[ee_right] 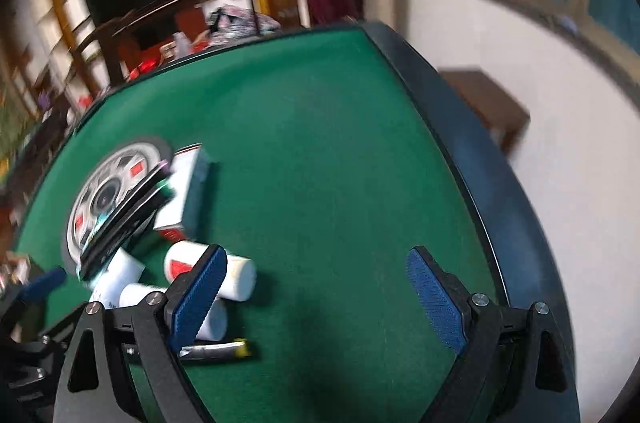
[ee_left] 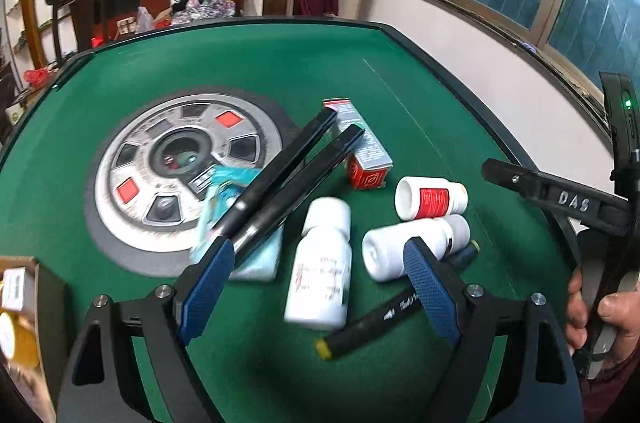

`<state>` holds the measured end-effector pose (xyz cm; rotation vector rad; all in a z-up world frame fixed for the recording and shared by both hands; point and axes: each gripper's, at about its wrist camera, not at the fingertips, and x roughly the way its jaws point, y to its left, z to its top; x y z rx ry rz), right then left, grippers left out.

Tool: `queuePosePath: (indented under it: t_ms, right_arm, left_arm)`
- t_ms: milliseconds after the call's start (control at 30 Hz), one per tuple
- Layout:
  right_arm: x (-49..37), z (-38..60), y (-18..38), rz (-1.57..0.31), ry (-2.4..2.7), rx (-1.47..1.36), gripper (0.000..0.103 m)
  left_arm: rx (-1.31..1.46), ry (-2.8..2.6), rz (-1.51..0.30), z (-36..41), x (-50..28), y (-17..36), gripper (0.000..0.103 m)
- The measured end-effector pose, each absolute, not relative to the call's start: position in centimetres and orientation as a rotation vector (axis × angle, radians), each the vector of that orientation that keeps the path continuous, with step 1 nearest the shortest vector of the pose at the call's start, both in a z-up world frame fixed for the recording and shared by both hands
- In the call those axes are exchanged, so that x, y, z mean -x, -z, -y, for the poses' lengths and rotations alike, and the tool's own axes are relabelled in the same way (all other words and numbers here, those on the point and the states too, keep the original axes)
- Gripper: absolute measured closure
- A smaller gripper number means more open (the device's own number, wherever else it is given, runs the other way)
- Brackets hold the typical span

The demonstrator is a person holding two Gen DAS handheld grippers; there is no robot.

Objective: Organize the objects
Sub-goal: 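Grasp a white medicine bottle with the left tool while the right tool grasps another white bottle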

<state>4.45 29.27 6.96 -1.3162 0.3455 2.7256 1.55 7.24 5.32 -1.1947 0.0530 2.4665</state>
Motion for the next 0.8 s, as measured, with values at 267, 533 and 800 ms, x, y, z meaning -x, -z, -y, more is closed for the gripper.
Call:
queuePosePath:
  t_ms: [267, 533, 800]
  right_arm:
    - [-5.3, -29.4, -7.5, -0.356, -2.739, 1.274, 0.009]
    - [-4.8, -27.9, -6.8, -0.285, -2.757, 1.305, 0.009]
    - [-4.6, -27.3, -6.6, -0.275, -2.767, 1.304, 0.009]
  left_arm:
    - [1.175, -2.494, -0.175, -7.9, -0.9, -4.5, 0.063]
    - [1.224, -2.437, -0.142, -7.6, -1.9, -3.9, 0.070]
    - [1.300, -2.410, -0.248, -9.2, -1.0, -2.0, 0.061]
